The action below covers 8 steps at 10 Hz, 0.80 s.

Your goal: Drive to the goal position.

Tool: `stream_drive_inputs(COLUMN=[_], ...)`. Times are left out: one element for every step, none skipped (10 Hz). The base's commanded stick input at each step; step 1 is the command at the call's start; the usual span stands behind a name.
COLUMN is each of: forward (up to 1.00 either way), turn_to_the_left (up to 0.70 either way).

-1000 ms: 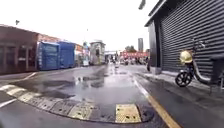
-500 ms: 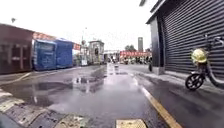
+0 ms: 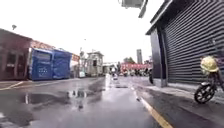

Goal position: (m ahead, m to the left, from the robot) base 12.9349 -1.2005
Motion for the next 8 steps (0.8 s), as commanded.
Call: stream_drive_inputs(forward=[0.69,0.69,0.69,0.69,0.69,0.69,0.69,0.69], turn_to_the_left=[0.01,0.01,0.01,0.01,0.01,0.01,0.01,0.01])
